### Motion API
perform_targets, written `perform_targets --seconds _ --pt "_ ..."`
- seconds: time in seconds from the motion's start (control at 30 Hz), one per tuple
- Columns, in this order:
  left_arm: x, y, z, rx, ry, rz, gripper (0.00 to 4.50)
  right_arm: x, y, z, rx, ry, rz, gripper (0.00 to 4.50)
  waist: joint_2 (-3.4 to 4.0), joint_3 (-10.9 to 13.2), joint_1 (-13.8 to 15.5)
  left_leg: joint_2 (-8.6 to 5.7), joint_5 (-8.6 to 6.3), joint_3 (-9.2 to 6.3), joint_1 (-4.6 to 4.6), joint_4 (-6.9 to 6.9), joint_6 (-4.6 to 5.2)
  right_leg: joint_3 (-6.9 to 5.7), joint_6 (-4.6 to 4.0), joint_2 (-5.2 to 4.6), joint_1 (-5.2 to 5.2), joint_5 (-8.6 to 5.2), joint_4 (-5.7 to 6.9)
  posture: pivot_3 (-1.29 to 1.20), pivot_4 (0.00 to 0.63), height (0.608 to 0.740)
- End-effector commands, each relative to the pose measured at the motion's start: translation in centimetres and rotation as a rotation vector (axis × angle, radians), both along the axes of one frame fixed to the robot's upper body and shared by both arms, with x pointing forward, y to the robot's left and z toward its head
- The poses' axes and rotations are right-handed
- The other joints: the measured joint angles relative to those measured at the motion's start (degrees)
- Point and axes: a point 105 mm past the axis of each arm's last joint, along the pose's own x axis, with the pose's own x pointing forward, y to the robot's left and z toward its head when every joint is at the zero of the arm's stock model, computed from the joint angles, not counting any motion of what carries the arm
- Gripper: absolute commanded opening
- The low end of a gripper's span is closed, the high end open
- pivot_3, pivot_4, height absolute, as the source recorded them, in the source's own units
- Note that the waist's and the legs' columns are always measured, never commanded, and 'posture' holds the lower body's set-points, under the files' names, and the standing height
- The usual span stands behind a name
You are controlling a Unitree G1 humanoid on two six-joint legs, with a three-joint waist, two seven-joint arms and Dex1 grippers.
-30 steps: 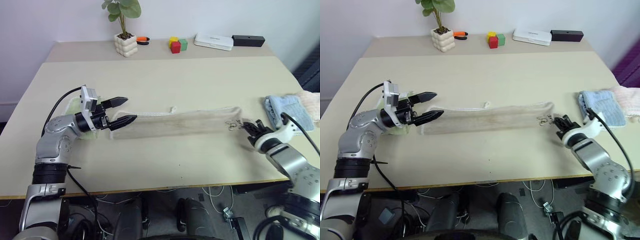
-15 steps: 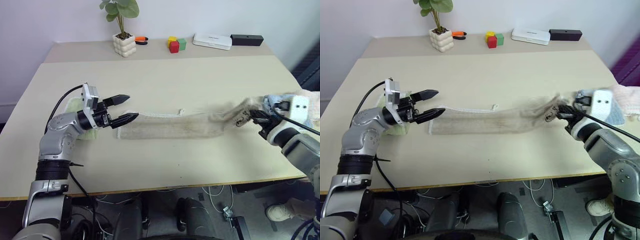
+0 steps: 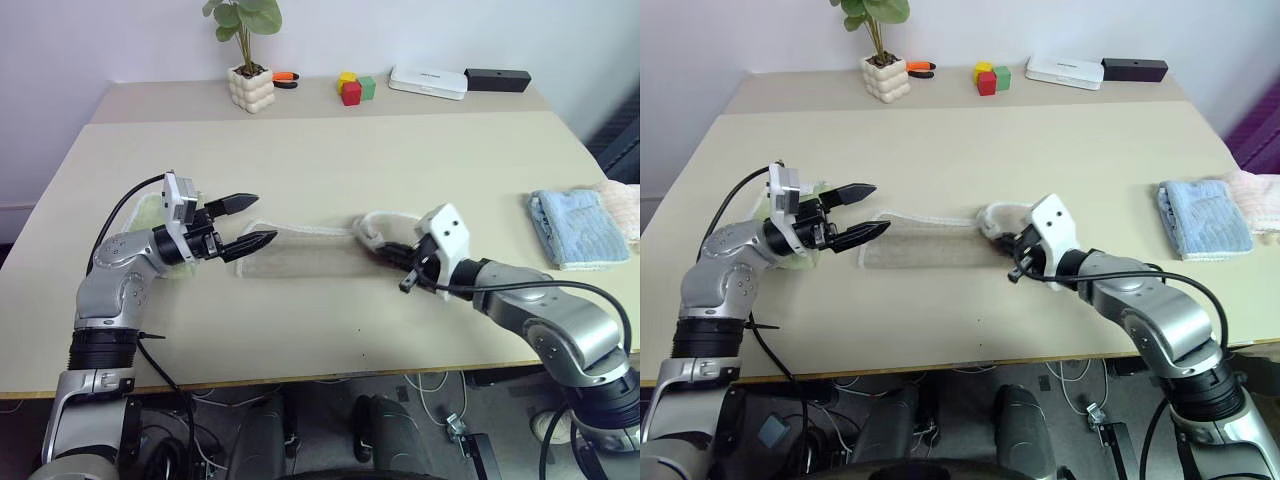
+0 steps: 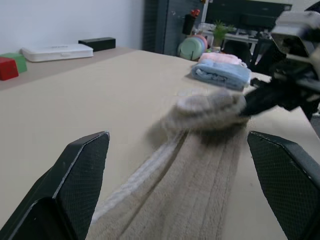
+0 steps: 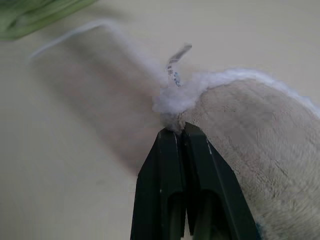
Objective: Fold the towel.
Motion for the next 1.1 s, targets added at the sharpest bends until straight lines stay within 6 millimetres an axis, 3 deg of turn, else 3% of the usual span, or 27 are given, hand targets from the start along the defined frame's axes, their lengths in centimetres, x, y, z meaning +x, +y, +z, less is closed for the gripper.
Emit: perform_targets --seconds 0.03,0.23,0.6,0.73,0.83,0.93,1.03,1.1 --pt "-0.4 0.6 1.4 -0.008 -0.051 0.019 4.50 0.1 1.4 0.8 -0.005 -0.059 0.065 0.03 0.00 0.0 -0.1 0.00 0.00 0.00 0.01 0.00 0.00 0.00 0.00 0.00 0.00 0.00 0.00 0.00 0.150 0.740" --pt "-0.6 0.6 1.4 -0.009 -0.050 0.029 4.50 0.9 2.6 0.0 -0.035 -0.060 0.089 0.03 0.00 0.0 0.0 0.00 0.00 0.01 -0.01 0.01 -0.01 -0.01 0.00 0.00 -0.01 0.00 0.01 0.00 0.150 0.740" --pt "-0.4 0.4 1.3 -0.008 -0.050 0.027 4.50 0.1 4.9 -0.9 -0.042 -0.068 0.164 0.03 -0.01 0.0 -0.1 0.00 0.00 0.02 0.00 0.01 -0.02 -0.01 0.01 0.00 -0.02 0.01 0.04 0.00 0.150 0.740" --pt "-0.3 0.2 1.4 -0.009 -0.050 0.020 4.50 -0.1 5.3 -0.9 -0.012 -0.060 0.175 1.31 -0.01 0.0 -0.1 0.00 0.00 0.03 0.00 0.01 -0.02 -0.02 0.01 0.00 -0.03 0.01 0.04 0.00 0.150 0.740" --pt "-0.3 0.3 1.3 -0.007 -0.048 0.017 4.50 -0.4 5.3 -0.7 -0.017 -0.073 0.189 2.87 -0.01 0.0 0.0 0.00 0.00 0.03 0.00 0.01 -0.02 -0.02 0.02 0.00 -0.03 0.02 0.04 0.00 0.150 0.740" --pt "-0.2 0.4 1.4 -0.004 -0.048 0.017 4.50 -1.3 4.8 1.3 0.014 -0.145 0.237 4.40 -0.01 0.0 0.0 0.00 0.00 0.03 -0.01 0.01 -0.02 -0.02 0.01 0.00 -0.02 0.01 0.04 0.00 0.150 0.740" --pt "-0.2 0.4 1.3 -0.004 -0.047 0.016 4.50 -0.6 2.9 5.4 0.260 -0.157 0.190 4.47 -0.02 0.0 0.0 0.00 0.00 0.03 0.00 0.01 -0.02 -0.02 0.03 0.00 -0.02 0.03 0.04 0.00 0.150 0.740" --pt "-0.2 0.4 1.3 -0.005 -0.047 0.015 4.50 0.1 1.9 7.0 0.329 -0.190 0.149 4.47 -0.02 0.0 0.0 0.00 0.00 0.02 0.01 0.02 -0.02 -0.02 0.10 0.00 -0.01 0.08 0.05 0.00 0.150 0.740"
